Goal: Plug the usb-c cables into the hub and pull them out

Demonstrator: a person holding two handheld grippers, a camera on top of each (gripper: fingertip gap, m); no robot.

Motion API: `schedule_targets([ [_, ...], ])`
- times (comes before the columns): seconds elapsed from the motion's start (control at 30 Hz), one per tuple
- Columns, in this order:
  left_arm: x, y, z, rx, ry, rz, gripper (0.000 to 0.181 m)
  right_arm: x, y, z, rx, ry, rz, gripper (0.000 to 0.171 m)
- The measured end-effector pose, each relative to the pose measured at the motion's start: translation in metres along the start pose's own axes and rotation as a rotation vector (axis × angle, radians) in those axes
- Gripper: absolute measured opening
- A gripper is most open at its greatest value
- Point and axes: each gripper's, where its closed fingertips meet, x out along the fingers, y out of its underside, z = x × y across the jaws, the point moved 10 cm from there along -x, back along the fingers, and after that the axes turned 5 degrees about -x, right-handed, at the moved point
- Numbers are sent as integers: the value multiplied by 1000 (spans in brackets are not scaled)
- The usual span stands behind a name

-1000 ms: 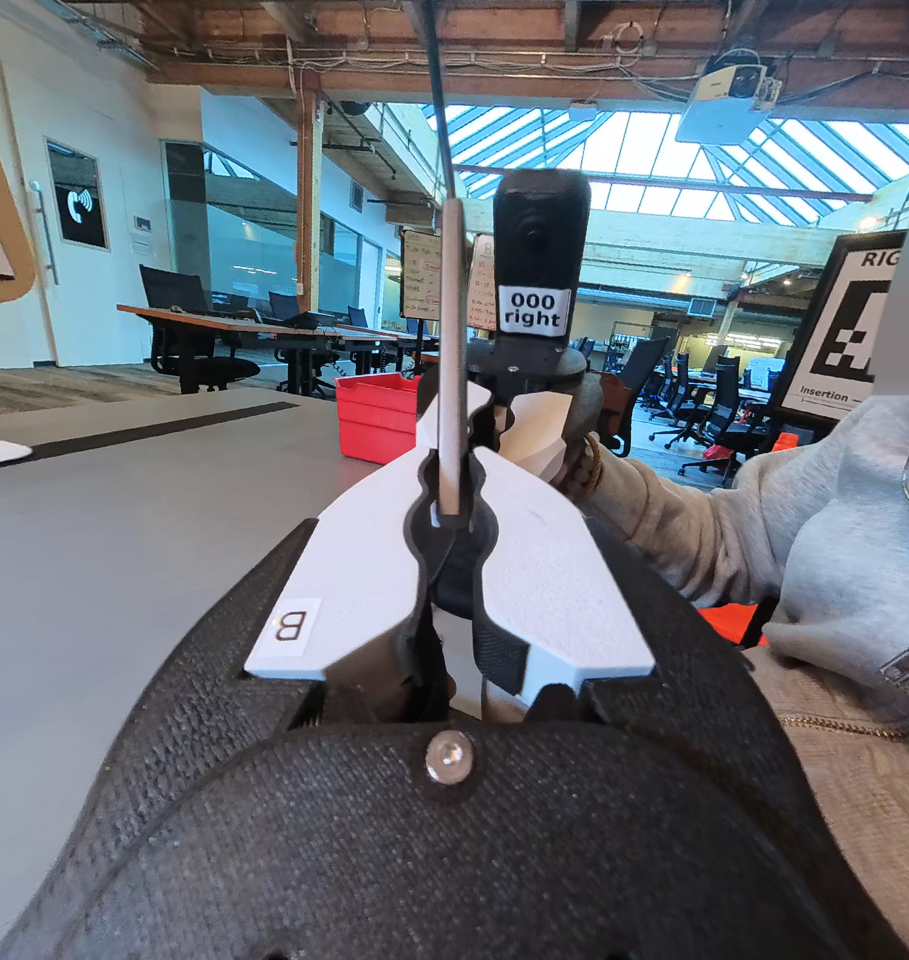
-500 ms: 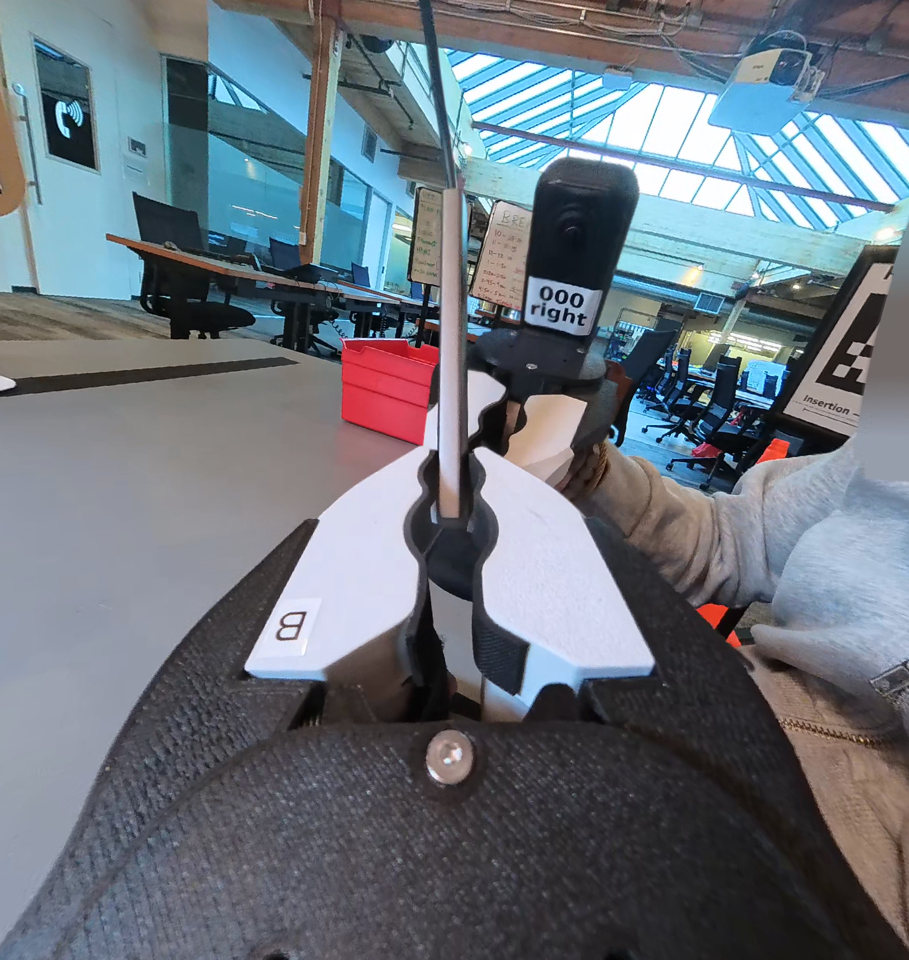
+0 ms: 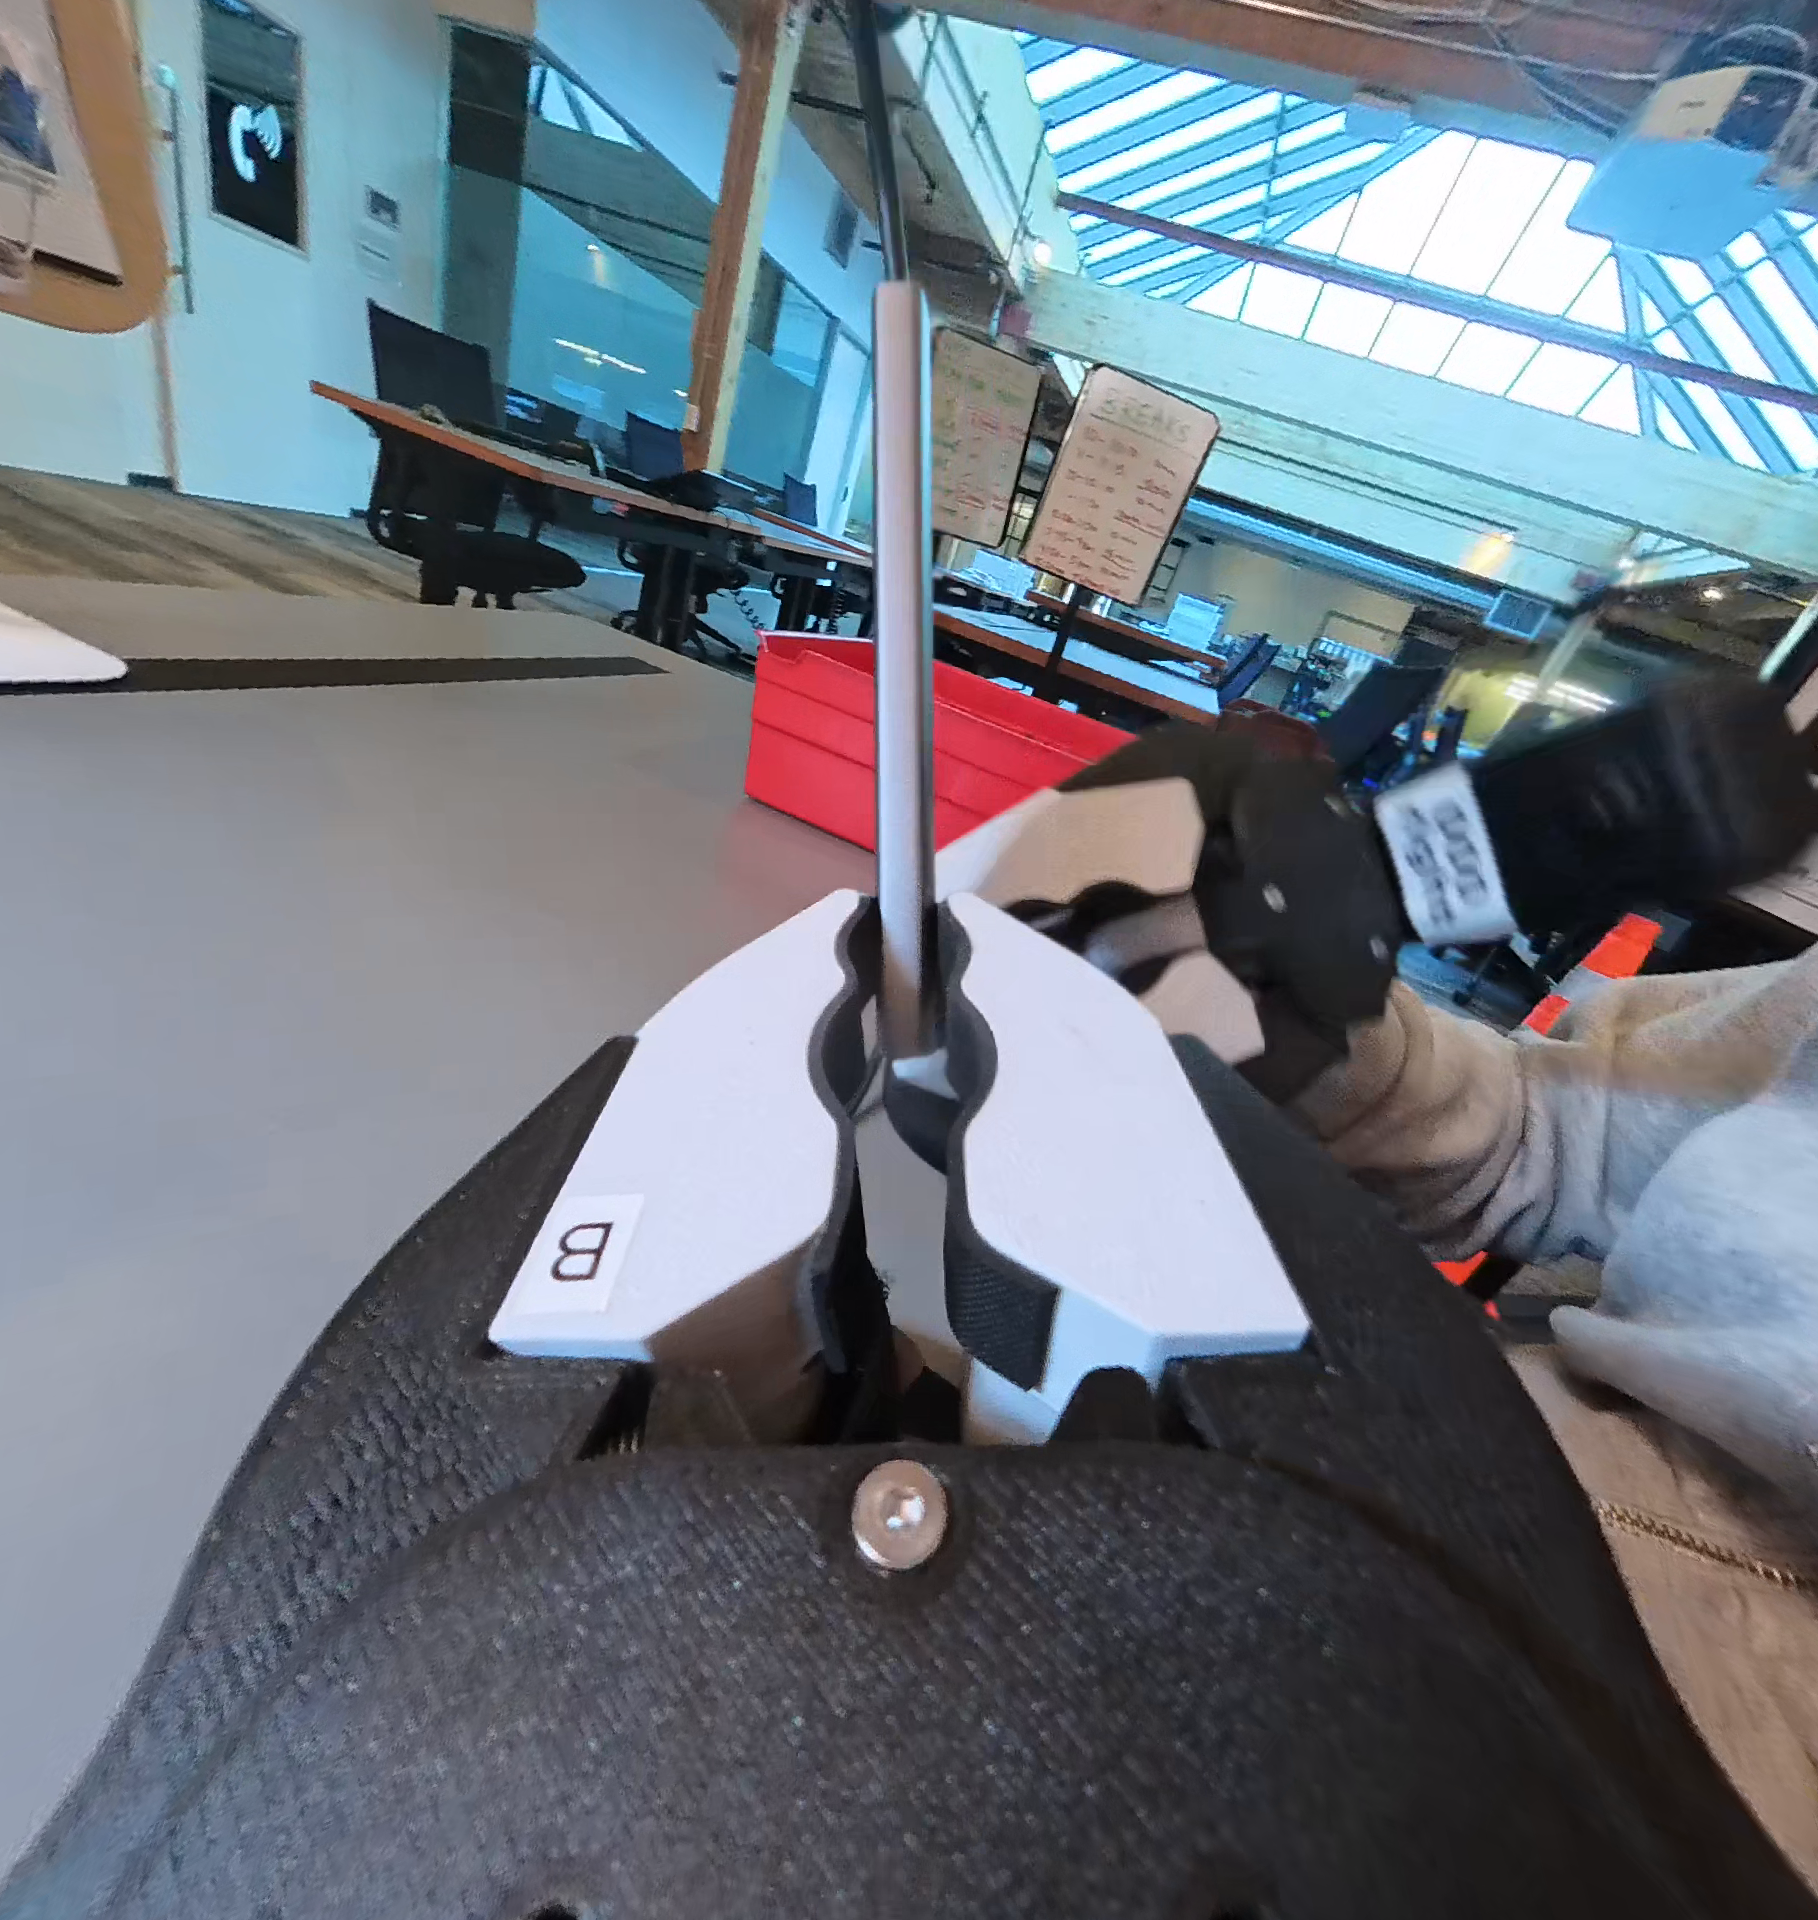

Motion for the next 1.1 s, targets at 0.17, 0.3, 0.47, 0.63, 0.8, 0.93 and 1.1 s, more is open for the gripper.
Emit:
schedule_targets([
  [0.17,0,0,3,-40,-11,-4,11,11,-8,15,-172,150,46,22],
  [0.3,1,0,4,-44,-21,10,11,13,-9,15,-137,193,51,14],
  [0.47,1,0,6,-75,-31,21,11,17,-8,19,-223,245,102,13],
  [0.63,3,1,5,-57,-36,47,10,14,-3,18,-336,243,114,13],
  [0.8,4,1,3,-39,-39,60,11,11,-1,14,-283,223,89,13],
  [0.93,6,2,2,-24,-47,66,11,11,0,16,-257,230,85,12],
  [1.1,4,2,2,-26,-30,56,18,9,-2,10,-134,225,56,12],
])
